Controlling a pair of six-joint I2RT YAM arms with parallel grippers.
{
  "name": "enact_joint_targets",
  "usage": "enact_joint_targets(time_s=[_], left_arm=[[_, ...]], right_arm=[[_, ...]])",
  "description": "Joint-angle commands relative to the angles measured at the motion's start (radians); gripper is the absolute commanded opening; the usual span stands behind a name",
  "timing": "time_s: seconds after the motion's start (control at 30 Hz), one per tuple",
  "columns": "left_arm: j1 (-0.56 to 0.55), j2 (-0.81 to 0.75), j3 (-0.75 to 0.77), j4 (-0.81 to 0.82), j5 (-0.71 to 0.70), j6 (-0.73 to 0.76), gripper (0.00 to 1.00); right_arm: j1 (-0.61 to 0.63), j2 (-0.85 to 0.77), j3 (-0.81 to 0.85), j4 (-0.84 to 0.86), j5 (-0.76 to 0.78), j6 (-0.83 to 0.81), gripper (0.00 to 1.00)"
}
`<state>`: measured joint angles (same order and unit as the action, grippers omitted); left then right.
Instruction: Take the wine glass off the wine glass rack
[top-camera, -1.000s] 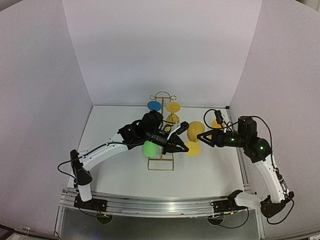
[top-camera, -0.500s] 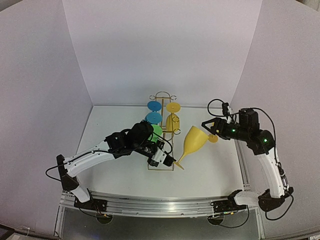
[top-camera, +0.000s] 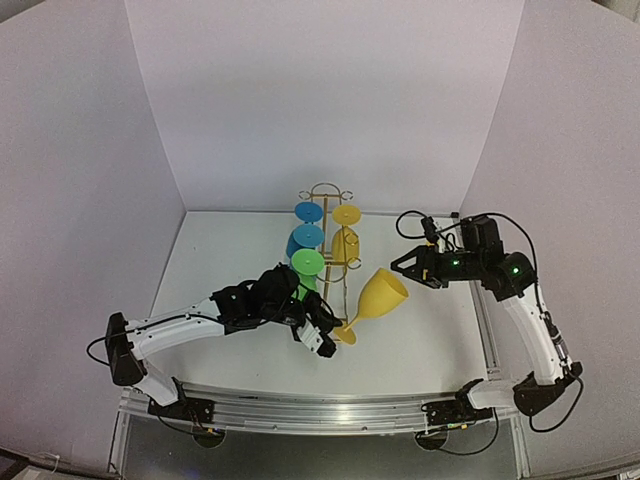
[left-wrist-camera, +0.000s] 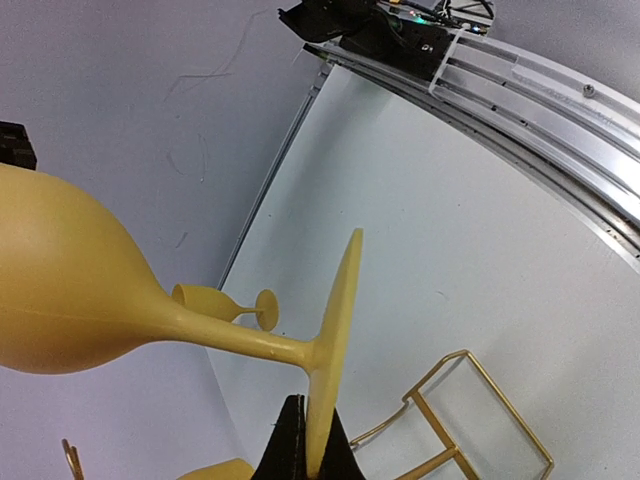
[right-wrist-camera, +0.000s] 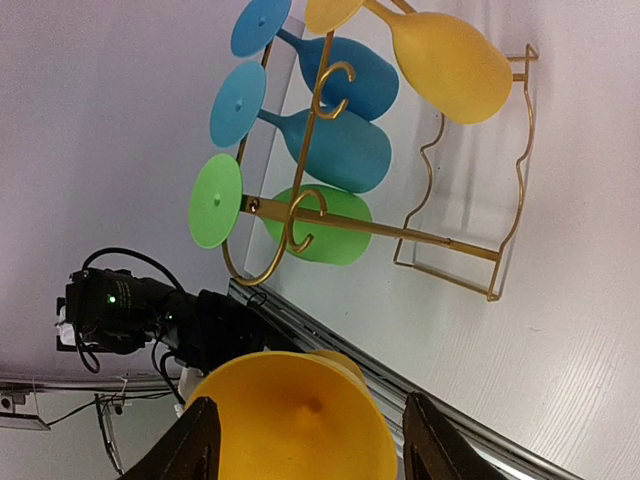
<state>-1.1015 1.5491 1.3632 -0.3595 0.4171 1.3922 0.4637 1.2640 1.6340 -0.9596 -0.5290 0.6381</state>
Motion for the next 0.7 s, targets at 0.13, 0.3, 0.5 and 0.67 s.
enact_joint_targets(time_s=[0.13,0.3,0.5,0.67], left_arm=[[-0.009,-0.079,-0.048,0.122,-0.029,0.059,0.0],[-0.01,-0.073,-0.054,0.138,-0.043,0.07,0.0],[-0.021,-0.052,-0.065,0.195,-0.108,0.066,0.0],[-0.024,-0.046,-0.064,0.212,-0.136,0.055,0.0]], right_arm=[[0.003,-0.002,-0.075,-0.006,-0.043,-0.038,0.58],[0.004,0.022,-0.081,-0.001,-0.121,-0.049,0.5],[0.007,0.031,-0.091,-0.004,-0.196,-0.052,0.32],[0.012,0.025,-0.106,-0.005,-0.241,-0.06,0.23]])
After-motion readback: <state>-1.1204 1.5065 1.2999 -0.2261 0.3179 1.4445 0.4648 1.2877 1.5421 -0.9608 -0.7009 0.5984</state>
